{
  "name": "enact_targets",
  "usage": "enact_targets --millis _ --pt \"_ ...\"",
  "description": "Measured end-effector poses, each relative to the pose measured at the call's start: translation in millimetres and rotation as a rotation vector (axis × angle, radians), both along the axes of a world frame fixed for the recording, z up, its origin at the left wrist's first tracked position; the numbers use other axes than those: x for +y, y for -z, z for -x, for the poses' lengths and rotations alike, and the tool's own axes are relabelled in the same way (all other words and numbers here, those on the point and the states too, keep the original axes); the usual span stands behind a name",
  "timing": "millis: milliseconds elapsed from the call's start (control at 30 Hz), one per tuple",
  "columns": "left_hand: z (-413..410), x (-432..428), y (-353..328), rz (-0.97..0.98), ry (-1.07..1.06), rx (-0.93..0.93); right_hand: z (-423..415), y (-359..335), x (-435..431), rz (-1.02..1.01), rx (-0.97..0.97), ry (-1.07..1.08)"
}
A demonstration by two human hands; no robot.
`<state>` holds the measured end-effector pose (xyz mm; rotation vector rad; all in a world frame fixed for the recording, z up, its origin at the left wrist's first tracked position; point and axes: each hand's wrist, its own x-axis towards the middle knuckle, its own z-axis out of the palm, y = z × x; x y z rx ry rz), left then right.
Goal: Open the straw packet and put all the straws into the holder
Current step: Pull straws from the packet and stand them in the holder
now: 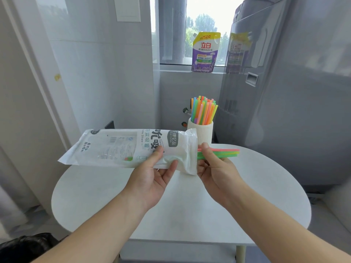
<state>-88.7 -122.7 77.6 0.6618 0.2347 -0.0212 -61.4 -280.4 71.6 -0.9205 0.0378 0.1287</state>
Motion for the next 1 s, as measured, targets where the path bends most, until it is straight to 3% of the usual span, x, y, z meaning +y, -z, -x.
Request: enact_targets --millis 333,667,1000 --pt "-1 5 3 0.032 -0.014 0.050 -8 -17 -11 0.307 -0.125 0.145" --pt "-7 18 4 0.068 -0.084 0.064 -17 -42 -42 0.401 -0.118 0.190" --pt "-12 33 5 0.095 -0.157 0.073 -41 -113 -101 0.580 -0.358 0.339"
